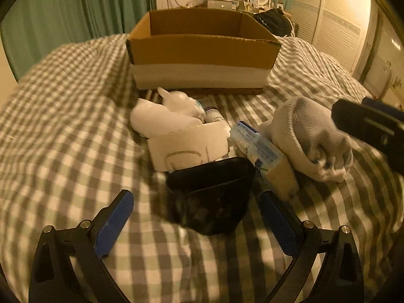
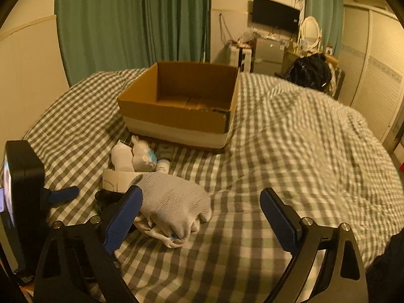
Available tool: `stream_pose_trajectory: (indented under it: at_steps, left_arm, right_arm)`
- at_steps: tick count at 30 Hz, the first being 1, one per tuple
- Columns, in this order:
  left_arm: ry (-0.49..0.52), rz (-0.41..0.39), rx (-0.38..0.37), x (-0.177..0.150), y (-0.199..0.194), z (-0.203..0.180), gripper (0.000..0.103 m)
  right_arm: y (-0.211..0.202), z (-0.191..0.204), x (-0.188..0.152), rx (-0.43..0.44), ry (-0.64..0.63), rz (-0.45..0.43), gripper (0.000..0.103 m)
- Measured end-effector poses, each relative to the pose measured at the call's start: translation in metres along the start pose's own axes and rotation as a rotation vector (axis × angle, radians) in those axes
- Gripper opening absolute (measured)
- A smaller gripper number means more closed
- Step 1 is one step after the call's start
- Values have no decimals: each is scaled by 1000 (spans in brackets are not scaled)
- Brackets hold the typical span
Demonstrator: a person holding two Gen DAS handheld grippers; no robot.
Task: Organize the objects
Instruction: 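Grasp the black sunglasses with the left tool while the right tool grasps the grey sock bundle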
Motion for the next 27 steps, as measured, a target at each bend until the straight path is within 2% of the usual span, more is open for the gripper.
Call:
stream_pose_trajectory:
  at_steps: [3,5,7,10,15,19,23,27]
  left_arm:
    - [-16,13,-21,5,11,-1,94]
    - [-12,28,-42,5,17,-3,80]
    - [-13,47,-76,4,22,-6,72]
    - [-21,48,-81,4,21,-6,72]
    - [-44,31,-72,3,9,-2,72]
    - [-47,-7,-61,1,-12,2,70]
    - [-54,-43,-50,2,-33,5,69]
    - [-52,-84,-66,8,-57,8,69]
  right_arm:
    - [14,3,1,34,4,34,91]
    - [22,6,0,60,5,53,91]
    - [29,8,-1,89,12,71,88]
    - [37,12,-5,141,21,105,80]
    - [36,19,-9,179,10,111,66]
    - [22,12,-8,169,52,50,56]
    - [-3,8,-2,125,63,-31,53]
    - [-23,8,6,85,38,-74,52]
Point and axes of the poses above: each gripper's, at about its wrist camera, not at the fingertips, and y roughly the way its jaws point, z to its left, x to its top, the point moved 4 cm from there along y, roughly the way its jaws point, and after that the axes turned 1 degree about x, right-handed, at the moved point
